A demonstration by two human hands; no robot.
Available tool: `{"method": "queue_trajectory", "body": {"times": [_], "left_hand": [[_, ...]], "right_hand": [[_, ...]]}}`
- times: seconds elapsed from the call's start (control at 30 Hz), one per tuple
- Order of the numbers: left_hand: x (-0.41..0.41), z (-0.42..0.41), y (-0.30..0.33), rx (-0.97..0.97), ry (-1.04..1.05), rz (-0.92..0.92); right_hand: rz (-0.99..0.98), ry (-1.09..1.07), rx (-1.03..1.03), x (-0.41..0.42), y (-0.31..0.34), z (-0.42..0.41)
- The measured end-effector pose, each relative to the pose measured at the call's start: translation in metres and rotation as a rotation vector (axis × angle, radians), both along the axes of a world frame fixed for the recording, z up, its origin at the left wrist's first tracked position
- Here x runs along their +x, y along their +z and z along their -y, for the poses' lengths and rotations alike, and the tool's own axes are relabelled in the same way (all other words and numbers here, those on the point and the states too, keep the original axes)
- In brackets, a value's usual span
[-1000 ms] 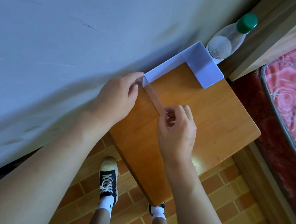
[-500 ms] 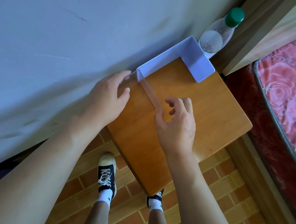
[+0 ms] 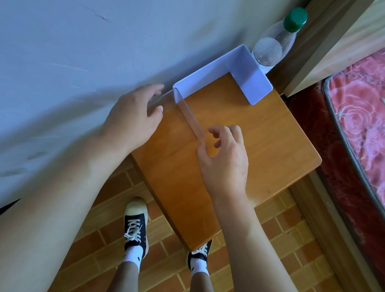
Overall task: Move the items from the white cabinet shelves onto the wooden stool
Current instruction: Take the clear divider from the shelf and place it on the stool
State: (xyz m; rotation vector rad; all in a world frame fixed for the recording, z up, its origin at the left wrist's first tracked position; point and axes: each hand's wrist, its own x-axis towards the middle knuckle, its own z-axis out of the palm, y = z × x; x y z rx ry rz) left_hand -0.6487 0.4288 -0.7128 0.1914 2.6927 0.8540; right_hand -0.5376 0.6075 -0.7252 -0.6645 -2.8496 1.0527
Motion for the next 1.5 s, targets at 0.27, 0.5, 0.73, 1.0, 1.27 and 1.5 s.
{"method": "queue_trajectory", "body": {"times": [0.27,0.5,0.73,1.0,1.27,1.5], "left_hand": [[-0.013,-0.017,-0.005,-0.041,-0.065,0.043],[-0.012,-0.019,-0.002,-0.049,-0.066,0.056],[-0.014,-0.016,-0.001,-0.043,-0.072,0.070],[-0.002,0.004,0.017,-0.032,-0.021,0.030],[0.018,0.023,0.067,0.011,0.045,-0.025],[0.016,0.023,0.139,0.056,0.019,-0.109]], "right_hand": [[-0.058,-0.015,-0.046,-0.005,-0.007,0.004],[-0.065,-0.028,-0.068,-0.007,-0.011,0.005],[-0.036,-0.017,-0.033,-0.009,-0.007,0.005],[-0.020,-0.019,0.001,-0.003,0.009,0.000],[-0.006,0.027,-0.030,-0.007,0.055,-0.014],[-0.080,0.045,-0.051,-0.017,0.129,-0.029]]}}
